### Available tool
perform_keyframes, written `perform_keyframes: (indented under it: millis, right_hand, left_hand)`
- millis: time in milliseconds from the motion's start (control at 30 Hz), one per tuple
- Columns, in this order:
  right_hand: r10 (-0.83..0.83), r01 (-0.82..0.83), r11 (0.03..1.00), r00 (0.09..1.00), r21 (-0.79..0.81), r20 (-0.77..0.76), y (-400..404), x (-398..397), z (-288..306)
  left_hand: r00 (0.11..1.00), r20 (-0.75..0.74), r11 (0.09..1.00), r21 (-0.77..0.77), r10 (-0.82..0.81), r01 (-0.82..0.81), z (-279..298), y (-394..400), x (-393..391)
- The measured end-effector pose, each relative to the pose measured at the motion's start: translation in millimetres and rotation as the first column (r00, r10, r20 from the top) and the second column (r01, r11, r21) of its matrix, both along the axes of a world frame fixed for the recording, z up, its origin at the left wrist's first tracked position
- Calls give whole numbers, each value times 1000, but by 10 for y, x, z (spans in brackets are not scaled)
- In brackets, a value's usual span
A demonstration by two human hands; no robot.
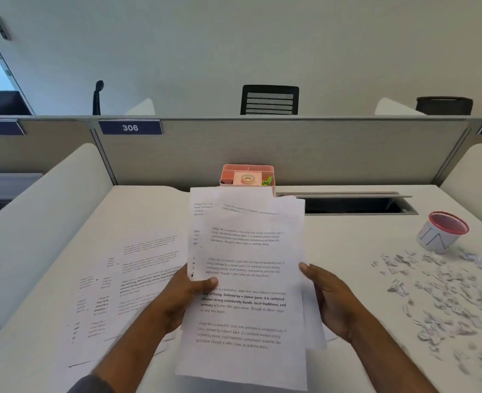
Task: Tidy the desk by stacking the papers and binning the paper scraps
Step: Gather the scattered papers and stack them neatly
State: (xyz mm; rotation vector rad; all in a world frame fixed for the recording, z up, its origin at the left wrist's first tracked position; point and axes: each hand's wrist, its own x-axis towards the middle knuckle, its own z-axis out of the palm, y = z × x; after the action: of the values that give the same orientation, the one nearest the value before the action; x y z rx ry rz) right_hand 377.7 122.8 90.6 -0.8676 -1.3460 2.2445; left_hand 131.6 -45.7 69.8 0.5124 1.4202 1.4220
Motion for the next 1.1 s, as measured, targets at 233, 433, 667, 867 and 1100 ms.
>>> perform_keyframes:
  millis: [233, 433, 667, 867, 1100]
  right_hand:
    - [-170, 139, 955, 981, 261, 97, 16, -165, 26]
    - [-212, 197, 910, 977, 364, 2, 38, -169, 224]
    - [-245, 248, 844, 967, 475, -69, 116, -202, 448]
    - [-170, 200, 836, 980, 511, -105, 136, -162, 465]
    - [-195, 188, 858, 980, 478, -36, 154, -105, 264]
  left_hand:
    - [982, -188, 999, 32, -21, 27, 182, 153, 68]
    - [955, -293, 990, 141, 34, 8, 467, 272, 33]
    - [929, -357, 960, 280, 96, 9, 681, 362, -51]
    - [936, -352, 940, 316, -7, 126, 739, 378, -145]
    - [970, -240, 948, 303, -18, 93, 481, 408, -61]
